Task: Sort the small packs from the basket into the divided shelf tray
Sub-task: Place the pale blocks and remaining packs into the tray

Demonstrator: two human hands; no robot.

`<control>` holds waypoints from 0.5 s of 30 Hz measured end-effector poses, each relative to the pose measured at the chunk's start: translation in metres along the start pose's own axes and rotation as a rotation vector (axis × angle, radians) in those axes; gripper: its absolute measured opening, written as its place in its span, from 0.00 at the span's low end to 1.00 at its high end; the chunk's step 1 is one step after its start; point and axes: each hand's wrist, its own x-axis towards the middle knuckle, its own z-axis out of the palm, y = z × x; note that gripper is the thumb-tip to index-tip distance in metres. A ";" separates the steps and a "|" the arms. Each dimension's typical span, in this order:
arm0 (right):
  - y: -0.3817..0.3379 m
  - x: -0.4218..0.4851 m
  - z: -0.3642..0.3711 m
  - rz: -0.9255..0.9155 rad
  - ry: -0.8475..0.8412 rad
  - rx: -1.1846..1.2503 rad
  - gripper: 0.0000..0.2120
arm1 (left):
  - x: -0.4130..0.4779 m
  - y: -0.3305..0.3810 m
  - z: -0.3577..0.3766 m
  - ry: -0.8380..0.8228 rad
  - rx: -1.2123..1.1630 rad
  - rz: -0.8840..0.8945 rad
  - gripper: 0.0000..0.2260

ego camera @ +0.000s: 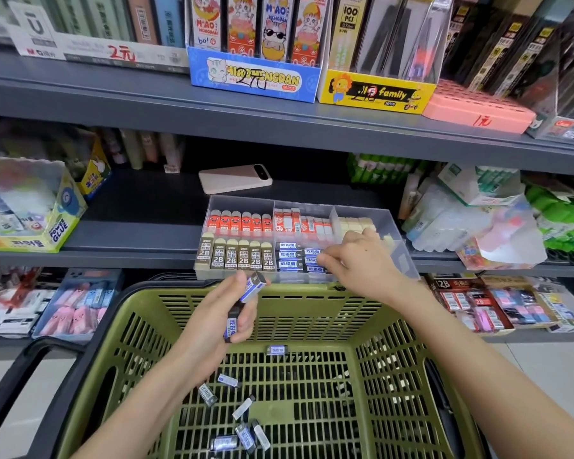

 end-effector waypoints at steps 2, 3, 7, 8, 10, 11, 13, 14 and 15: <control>-0.004 -0.006 -0.004 -0.015 0.086 -0.088 0.20 | -0.001 0.000 0.000 -0.018 0.014 -0.001 0.15; -0.009 -0.010 -0.007 -0.032 0.164 -0.062 0.19 | -0.001 0.000 0.000 -0.025 0.026 -0.001 0.14; -0.050 -0.029 -0.021 -0.126 0.169 0.568 0.15 | -0.003 0.000 0.003 -0.042 0.030 0.001 0.13; -0.060 -0.031 -0.020 -0.134 0.114 0.658 0.15 | -0.003 0.001 0.003 -0.056 0.022 -0.004 0.14; -0.075 -0.035 -0.017 -0.060 0.054 0.856 0.13 | -0.004 0.002 0.004 -0.084 0.007 -0.028 0.15; -0.080 -0.036 -0.016 -0.005 0.045 0.984 0.10 | -0.005 0.002 0.003 -0.098 0.001 -0.038 0.16; -0.084 -0.039 -0.014 0.055 0.019 1.203 0.07 | -0.004 0.001 0.002 -0.120 0.005 -0.040 0.17; -0.083 -0.040 -0.014 0.062 -0.001 1.306 0.07 | -0.004 0.000 0.003 -0.125 0.010 -0.035 0.17; -0.078 -0.040 -0.015 0.072 0.003 1.416 0.06 | -0.004 -0.001 0.003 -0.126 0.004 -0.034 0.16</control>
